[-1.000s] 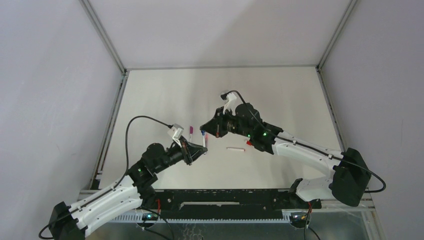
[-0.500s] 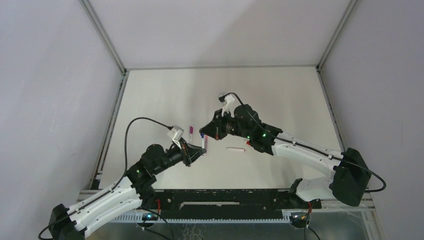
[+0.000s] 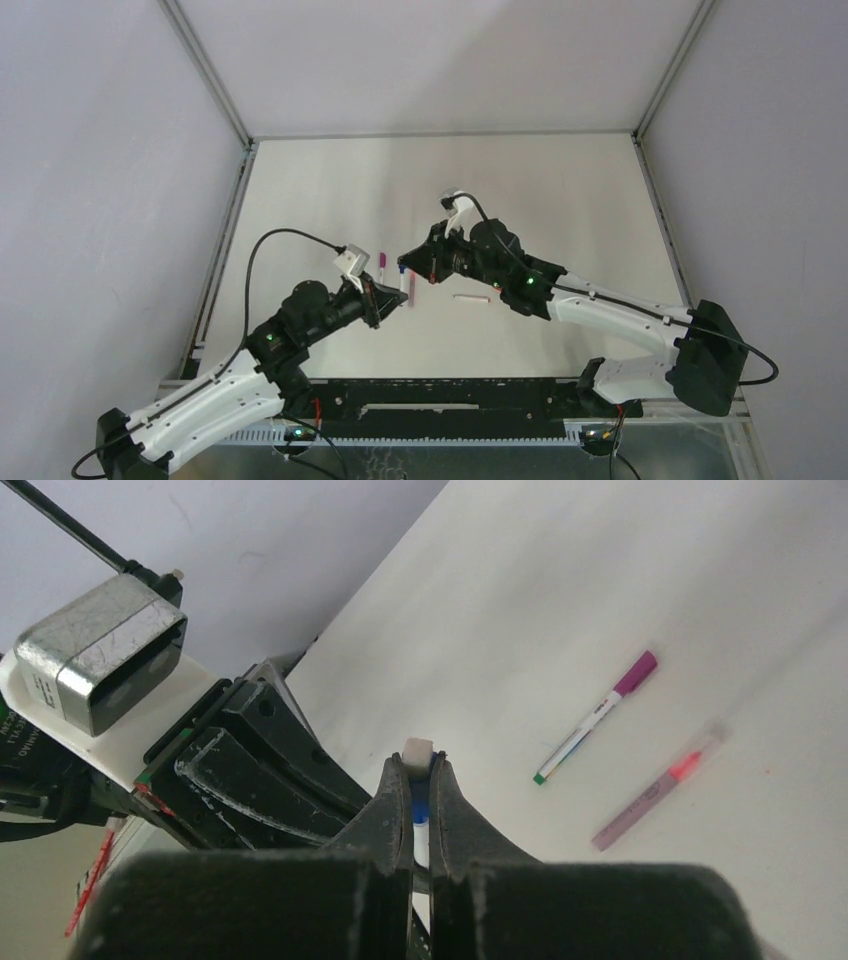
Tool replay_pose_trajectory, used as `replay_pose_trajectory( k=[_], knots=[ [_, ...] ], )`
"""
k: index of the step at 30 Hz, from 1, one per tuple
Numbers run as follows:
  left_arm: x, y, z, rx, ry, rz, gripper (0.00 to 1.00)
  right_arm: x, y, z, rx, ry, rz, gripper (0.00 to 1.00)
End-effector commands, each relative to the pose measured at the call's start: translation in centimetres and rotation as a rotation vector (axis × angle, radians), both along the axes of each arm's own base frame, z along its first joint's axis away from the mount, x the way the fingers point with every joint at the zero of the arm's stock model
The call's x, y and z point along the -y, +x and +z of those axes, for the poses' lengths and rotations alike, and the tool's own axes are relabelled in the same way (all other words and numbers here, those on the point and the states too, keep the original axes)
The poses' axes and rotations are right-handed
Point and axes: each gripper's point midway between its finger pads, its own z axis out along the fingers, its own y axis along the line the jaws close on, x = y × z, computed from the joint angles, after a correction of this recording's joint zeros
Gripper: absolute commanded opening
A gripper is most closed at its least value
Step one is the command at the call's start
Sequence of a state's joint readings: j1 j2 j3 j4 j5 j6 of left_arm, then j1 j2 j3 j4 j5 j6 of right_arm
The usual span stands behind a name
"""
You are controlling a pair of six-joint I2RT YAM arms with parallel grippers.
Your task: Insert the pens into the pen caps
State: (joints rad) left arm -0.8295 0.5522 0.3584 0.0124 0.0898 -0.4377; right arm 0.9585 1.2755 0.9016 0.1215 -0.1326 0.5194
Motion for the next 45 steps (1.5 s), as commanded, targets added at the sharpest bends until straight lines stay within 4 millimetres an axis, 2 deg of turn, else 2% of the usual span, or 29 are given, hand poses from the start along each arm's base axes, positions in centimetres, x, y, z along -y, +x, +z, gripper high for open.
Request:
replay_pose_trajectory(
  k=[1,5,7,12,15,18,20,22,27,31,35,39,42,45],
  knots=[
    [-0.7,3.0,10.1,0.212,-0.122,0.127,0.0,-0.1,-3.2,-2.5,-0.031,-0.083,0.055,0.0],
    [-0.6,4.0,12.2,0.226,-0.109,0.156,0.0,0.0,-3.7,-3.7,-0.01,-0.148,0.007,0.0],
    [-0.7,4.4,13.4,0.246,-0.105,0.174,0.0,0.5,-3.7,-5.2,-0.024,-0.209,-0.03,0.0],
    [-1.9,6.0,14.7,0.278,-0.024,0.267,0.0,1.9,-4.4,-8.5,-0.098,-0.334,-0.09,0.0],
    [-2.8,6.6,15.9,0.31,-0.015,0.321,0.0,3.3,-4.6,-10.6,-0.16,-0.436,-0.151,0.0],
    [-3.4,7.0,17.2,0.347,-0.022,0.358,0.0,4.0,-4.9,-11.5,-0.185,-0.493,-0.174,0.0],
    [-3.5,7.2,17.9,0.373,-0.023,0.367,0.0,3.6,-5.4,-11.6,-0.196,-0.493,-0.15,0.0],
    [-3.0,7.3,18.5,0.403,-0.029,0.347,0.0,2.3,-6.7,-11.3,-0.197,-0.459,-0.047,0.0],
    [0.3,5.7,19.2,0.489,-0.052,0.136,0.0,-1.2,-10.4,-9.1,-0.166,-0.271,0.253,0.0],
    [2.0,3.3,19.9,0.518,-0.128,-0.079,0.0,-1.8,-12.4,-8.3,-0.157,-0.203,0.43,0.0],
    [1.7,1.9,20.4,0.508,-0.191,-0.188,0.0,-1.5,-13.8,-7.5,-0.133,-0.147,0.553,0.0],
    [0.4,2.5,20.4,0.504,-0.174,-0.12,0.0,-0.8,-12.5,-8.4,-0.125,-0.198,0.482,0.0],
    [-1.2,3.7,20.3,0.496,-0.157,0.002,0.0,0.4,-10.1,-10.3,-0.159,-0.306,0.307,0.0],
    [-2.0,4.1,20.2,0.493,-0.151,0.051,0.0,1.8,-8.6,-12.0,-0.19,-0.401,0.165,0.0]
  ],
)
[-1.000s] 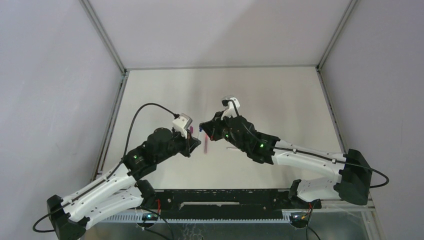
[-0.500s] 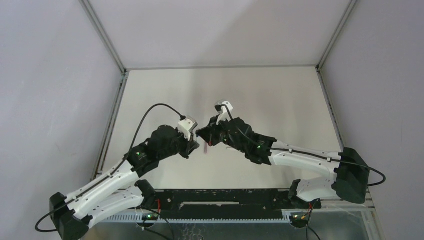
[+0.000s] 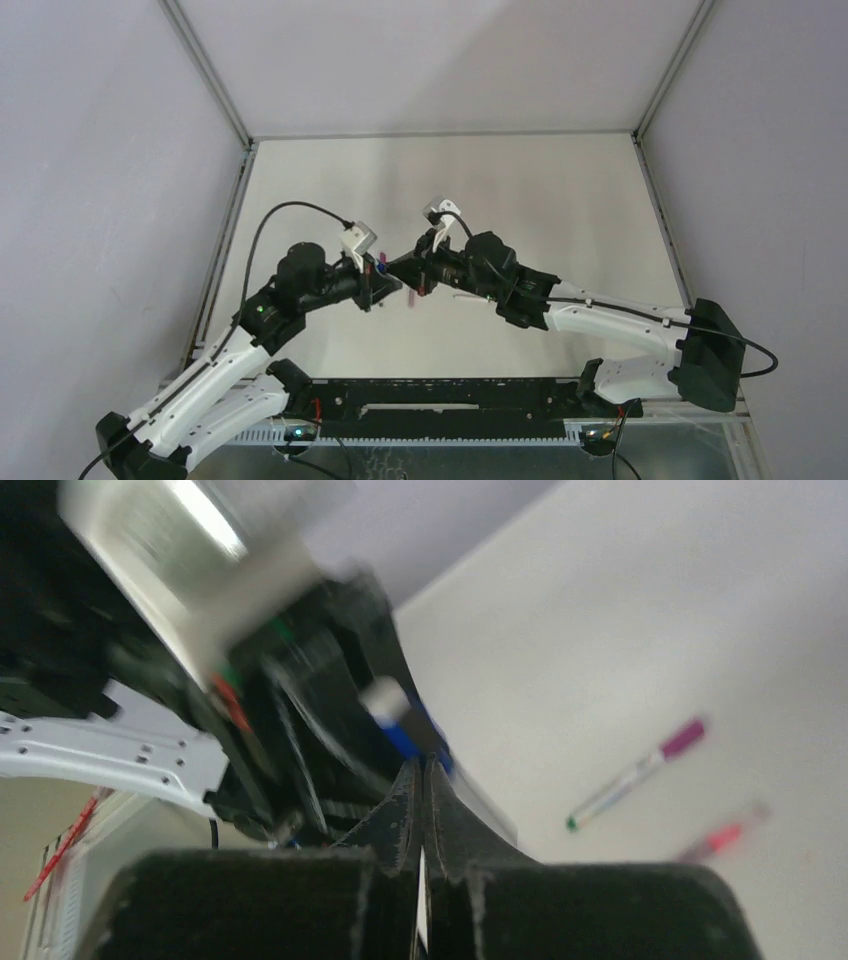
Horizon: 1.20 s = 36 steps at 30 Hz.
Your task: Insert the pens into the pen caps
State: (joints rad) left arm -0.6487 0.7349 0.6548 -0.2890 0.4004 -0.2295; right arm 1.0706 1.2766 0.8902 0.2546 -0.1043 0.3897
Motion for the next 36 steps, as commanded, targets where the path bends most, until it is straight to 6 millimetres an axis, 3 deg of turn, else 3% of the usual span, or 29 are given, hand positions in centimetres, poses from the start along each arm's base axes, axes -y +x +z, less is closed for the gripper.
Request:
replay_pose_trajectory(
  k=[1,5,12,19,31,34,36],
  knots=[
    [-1.7,3.5,17.4,0.508,-0.363,0.186,0.0,4.8,-5.3,-14.7,-0.353,-0.491,-0.014,0.0],
    [-1.9,3.6,17.0,0.501,-0.365,0.199,0.0,6.3,-4.1,-16.1,-0.377,-0.546,-0.14,0.0],
    [-1.7,4.0,16.2,0.475,-0.339,0.206,0.0,6.3,-3.8,-16.3,-0.389,-0.543,-0.16,0.0],
    [-2.6,4.9,13.7,0.423,-0.287,0.281,0.0,6.7,-3.0,-15.6,-0.358,-0.527,-0.178,0.0],
    [-3.5,5.8,11.7,0.389,-0.221,0.347,0.0,8.0,-0.4,-14.2,-0.36,-0.47,-0.226,0.0],
    [-4.3,6.6,10.3,0.346,-0.171,0.412,0.0,9.7,1.3,-13.9,-0.406,-0.455,-0.275,0.0],
    [-5.6,7.6,8.5,0.29,-0.104,0.502,0.0,11.8,3.0,-13.9,-0.447,-0.452,-0.323,0.08]
  ],
)
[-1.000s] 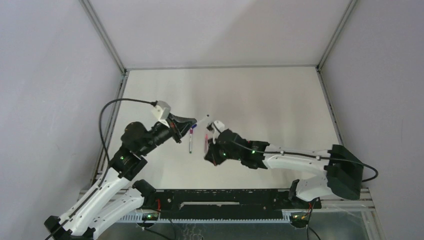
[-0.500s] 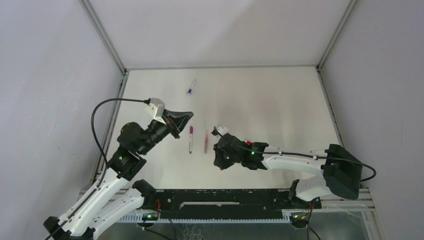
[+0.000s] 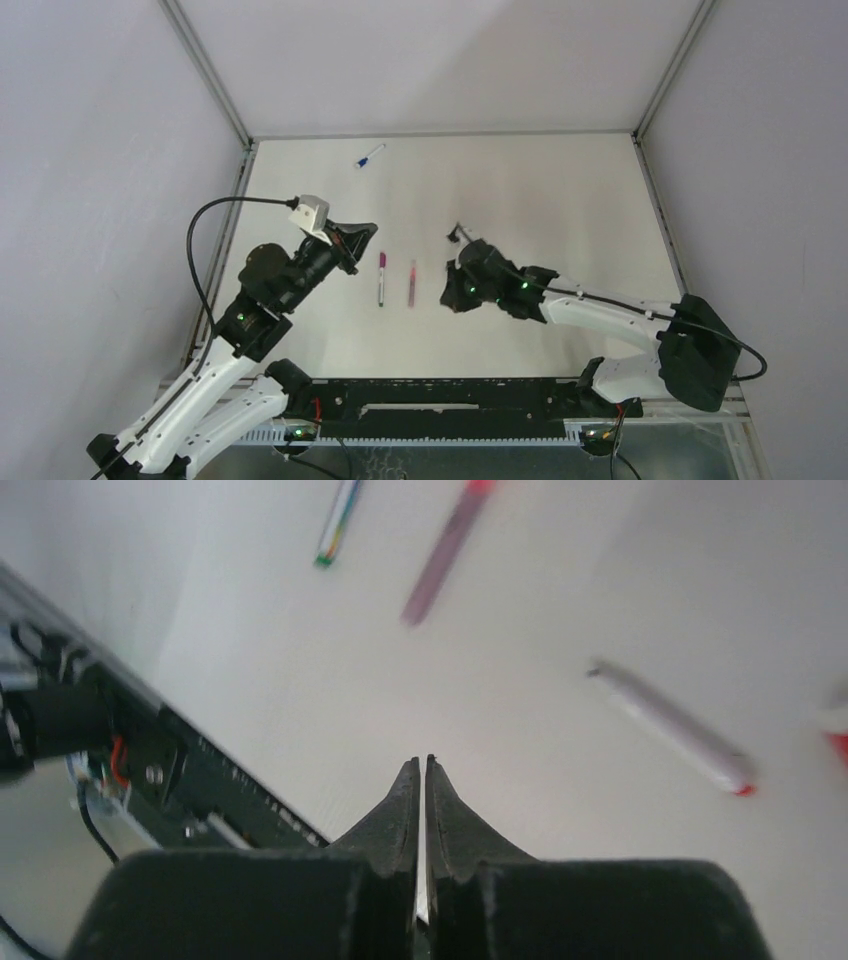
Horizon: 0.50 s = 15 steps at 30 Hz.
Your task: Insert the pens into the pen caps
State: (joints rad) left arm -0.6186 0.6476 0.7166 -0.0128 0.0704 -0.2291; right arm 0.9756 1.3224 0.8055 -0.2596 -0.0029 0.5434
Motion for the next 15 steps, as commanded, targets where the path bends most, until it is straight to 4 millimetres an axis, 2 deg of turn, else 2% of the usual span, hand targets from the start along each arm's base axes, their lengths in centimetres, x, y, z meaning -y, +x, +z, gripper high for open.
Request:
replay_pose_trajectory(
  k=[1,5,8,11,15],
  knots=[
    [-2.5,2.0,-3.8,-0.148,0.078,0.187,0.02,4.0,3.8,1.7,-0.019,0.021,-0.119,0.13],
    [-2.8,2.1,-6.7,-0.244,0.107,0.216,0.27,9.7,6.8,0.2,-0.108,-0.103,-0.234,0.35],
    [-2.7,1.9,-7.6,-0.269,0.089,0.212,0.4,12.4,7.5,-1.5,-0.135,-0.227,-0.251,0.42],
    [-2.7,1.7,-8.2,-0.287,0.086,0.213,0.48,13.7,7.4,-2.8,-0.154,-0.31,-0.219,0.44],
    [-2.9,1.4,-8.5,-0.297,0.093,0.213,0.5,13.7,7.1,-3.2,-0.14,-0.345,-0.174,0.44]
  ],
)
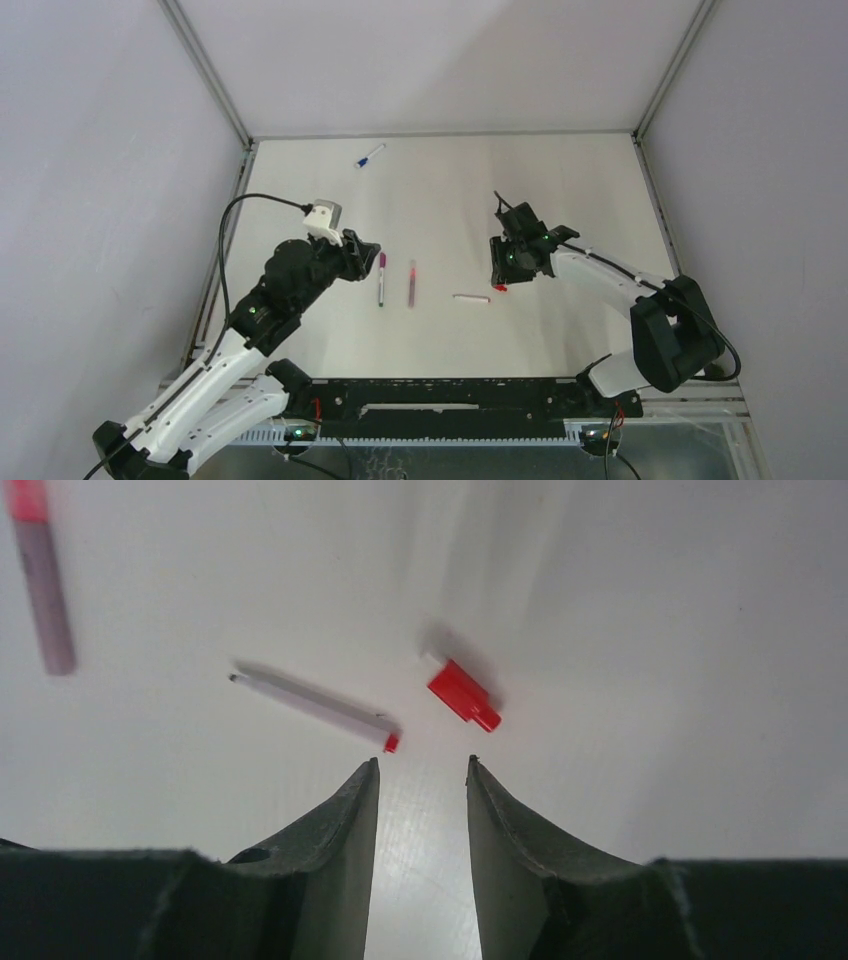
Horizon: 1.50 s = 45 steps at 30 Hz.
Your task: Insert the pens into the pen caps
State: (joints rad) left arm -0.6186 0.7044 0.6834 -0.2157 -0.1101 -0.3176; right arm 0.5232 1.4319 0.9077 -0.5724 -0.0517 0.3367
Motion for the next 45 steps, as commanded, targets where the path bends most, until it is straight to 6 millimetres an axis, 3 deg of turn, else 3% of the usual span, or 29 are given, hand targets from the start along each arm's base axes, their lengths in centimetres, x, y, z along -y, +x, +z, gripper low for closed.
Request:
replay_pose_trajectory(
  k=[1,7,12,17,22,32,45],
  knots=[
    [-0.6,-0.2,-0.4,-0.016,-0.014,0.029,0.5,0.6,-0.2,0.4,0.025,-0.079,0.089,0.45],
    [-0.4,-0.6,-1.1,-0.038,-0.013,0.008,0.5,0.7,0.0,-0.3,0.062,-0.171,0.101,0.44],
    [-0.1,-0.9,-2.2,-0.072,-0.003,-0.006,0.48,-3.4,-1.4,0.7,0.104,-0.081,0.272,0.41],
    [-0.3,-1.2,-2.6,-0.083,0.002,-0.004,0.47,-5.8,-3.1,0.0,0.095,-0.103,0.439,0.39],
    [-0.3,-1.5,-2.6,-0.089,-0.005,-0.013,0.47,-6.2,-2.4,-1.3,0.103,-0.185,0.464,0.39],
    [-0.2,-1.8,-2.5,-0.09,-0.014,-0.028,0.47,-7.1,0.2,-1.7,0.162,-0.245,0.457,0.39],
    [-0.3,-2.1,-2.7,-0.089,-0.015,-0.029,0.47,-8.5,-1.4,-3.1,0.094,-0.208,0.557,0.38]
  ],
)
